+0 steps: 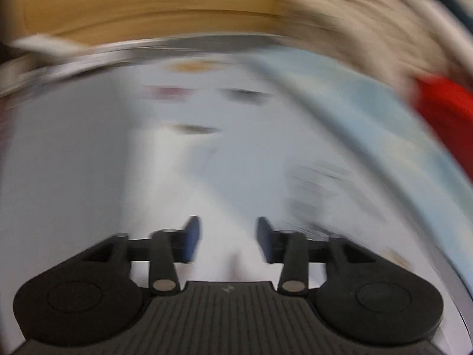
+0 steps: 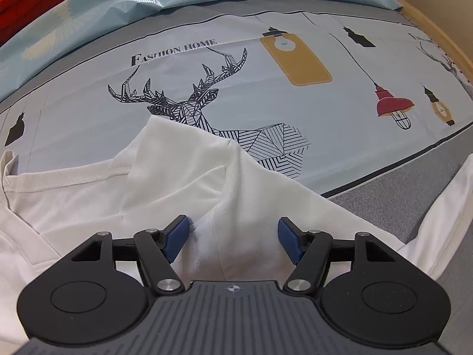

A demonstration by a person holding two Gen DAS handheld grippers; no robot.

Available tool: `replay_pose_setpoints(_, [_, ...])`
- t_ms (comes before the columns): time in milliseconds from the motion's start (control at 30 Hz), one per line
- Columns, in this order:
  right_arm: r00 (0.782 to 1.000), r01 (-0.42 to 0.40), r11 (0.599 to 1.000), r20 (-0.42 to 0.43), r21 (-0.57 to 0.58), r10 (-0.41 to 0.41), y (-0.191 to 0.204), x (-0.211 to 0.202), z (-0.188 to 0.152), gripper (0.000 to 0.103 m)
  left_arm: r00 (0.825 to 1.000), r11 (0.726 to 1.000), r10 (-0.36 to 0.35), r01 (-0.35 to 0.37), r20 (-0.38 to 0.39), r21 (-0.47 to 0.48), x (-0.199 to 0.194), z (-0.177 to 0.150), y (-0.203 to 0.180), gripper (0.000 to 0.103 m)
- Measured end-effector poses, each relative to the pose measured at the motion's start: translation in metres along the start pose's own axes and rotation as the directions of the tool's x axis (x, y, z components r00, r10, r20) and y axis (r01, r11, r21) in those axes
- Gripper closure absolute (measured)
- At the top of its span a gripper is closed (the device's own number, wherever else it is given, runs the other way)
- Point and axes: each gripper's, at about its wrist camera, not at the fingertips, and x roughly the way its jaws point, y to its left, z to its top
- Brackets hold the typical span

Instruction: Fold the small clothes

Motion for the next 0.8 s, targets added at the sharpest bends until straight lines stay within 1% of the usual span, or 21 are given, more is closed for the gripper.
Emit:
replay_pose_setpoints(33, [1.0,0.003,1.0,0.003,-0.001,-0.003,0.001,0.0,0.0,0.036,0.994,0.992,-0.109,0.11,-0.022,0.069,-0.004,-0.01,-0.019,0.052])
replay_pose_setpoints(67, [1.0,0.006,1.0,0.005,-0.003,-0.005,0.001,0.0,-0.001,0.036,0.975,0.963,-0.216,0.222,-0.057,0.151,-0.007,-0.023,-0.042,0.052])
replay_pose_setpoints(100, [1.0,0.005,1.0,0.007,-0.002,-0.005,0.002,0.0,-0.001,0.036,0.952,0.925,-0.289,0.306,-0.104,0.227,-0.006,-0.034,-0.06,0.051])
replay_pose_setpoints(133, [1.0,0.003,1.0,0.008,-0.001,-0.003,0.001,0.0,-0.001,0.036,0.926,0.877,-0.342,0.376,-0.161,0.3,-0.006,-0.049,-0.079,0.051])
replay_pose_setpoints(200, [1.0,-0.006,1.0,0.012,0.006,0.006,0.0,0.001,-0.001,0.036,0.884,0.797,-0.39,0.464,-0.258,0.385,-0.006,-0.082,-0.104,0.051])
replay_pose_setpoints(233, [1.0,-0.013,1.0,0.016,0.01,0.013,-0.002,0.001,-0.001,0.038,0.868,0.772,-0.398,0.492,-0.297,0.403,-0.005,-0.095,-0.112,0.051])
replay_pose_setpoints(267, [1.0,-0.019,1.0,0.02,0.012,0.019,-0.003,0.001,-0.001,0.04,0.856,0.753,-0.396,0.51,-0.333,0.416,-0.001,-0.108,-0.117,0.051])
replay_pose_setpoints(300, [0.999,-0.027,1.0,0.026,0.01,0.026,-0.004,0.001,-0.001,0.045,0.853,0.746,-0.384,0.512,-0.353,0.425,0.001,-0.118,-0.123,0.051])
replay_pose_setpoints(333, [0.999,-0.034,0.999,0.033,0.005,0.033,-0.003,0.002,-0.001,0.054,0.855,0.745,-0.373,0.507,-0.359,0.433,0.003,-0.126,-0.126,0.051])
replay_pose_setpoints(367, [0.998,-0.045,0.999,0.041,-0.006,0.045,-0.002,0.002,-0.001,0.059,0.857,0.743,-0.368,0.504,-0.36,0.44,0.004,-0.131,-0.127,0.051])
replay_pose_setpoints(433, [0.996,-0.069,0.997,0.053,-0.029,0.07,0.002,0.002,0.0,0.078,0.858,0.736,-0.351,0.501,-0.375,0.456,0.011,-0.142,-0.133,0.052])
replay_pose_setpoints(467, [0.995,-0.078,0.996,0.054,-0.035,0.08,0.004,0.002,0.0,0.079,0.859,0.734,-0.34,0.497,-0.383,0.463,0.013,-0.147,-0.134,0.052])
replay_pose_setpoints(500, [0.996,-0.072,0.997,0.055,-0.043,0.074,0.005,0.003,0.0,0.08,0.864,0.73,-0.333,0.49,-0.378,0.477,0.015,-0.15,-0.135,0.053])
replay_pose_setpoints(533, [0.996,-0.066,0.996,0.059,-0.054,0.069,0.007,0.004,0.001,0.081,0.873,0.72,-0.325,0.478,-0.364,0.504,0.016,-0.152,-0.139,0.061])
replay_pose_setpoints(567, [0.996,-0.064,0.996,0.061,-0.061,0.068,0.008,0.005,0.001,0.081,0.889,0.705,-0.307,0.452,-0.34,0.546,0.014,-0.155,-0.141,0.081])
replay_pose_setpoints(600, [0.995,-0.068,0.996,0.064,-0.06,0.072,0.008,0.005,0.003,0.084,0.898,0.685,-0.295,0.436,-0.326,0.584,0.012,-0.156,-0.146,0.088])
replay_pose_setpoints(633, [0.994,-0.078,0.996,0.066,-0.052,0.081,0.007,0.005,0.004,0.089,0.895,0.67,-0.3,0.445,-0.331,0.594,0.026,-0.148,-0.148,0.099])
replay_pose_setpoints(667, [0.993,-0.092,0.995,0.069,-0.047,0.095,0.006,0.006,0.004,0.092,0.89,0.668,-0.304,0.454,-0.34,0.59,0.027,-0.147,-0.147,0.1])
replay_pose_setpoints(733, [0.991,-0.108,0.993,0.077,-0.052,0.112,0.007,0.007,0.007,0.093,0.891,0.673,-0.302,0.451,-0.34,0.586,0.032,-0.141,-0.148,0.1])
replay_pose_setpoints(767, [0.989,-0.111,0.992,0.087,-0.062,0.116,0.009,0.009,0.008,0.093,0.897,0.682,-0.299,0.44,-0.327,0.584,0.033,-0.139,-0.147,0.101])
replay_pose_setpoints(800, [0.987,-0.117,0.991,0.1,-0.07,0.124,0.011,0.01,0.01,0.093,0.906,0.696,-0.296,0.421,-0.302,0.582,0.033,-0.136,-0.145,0.101])
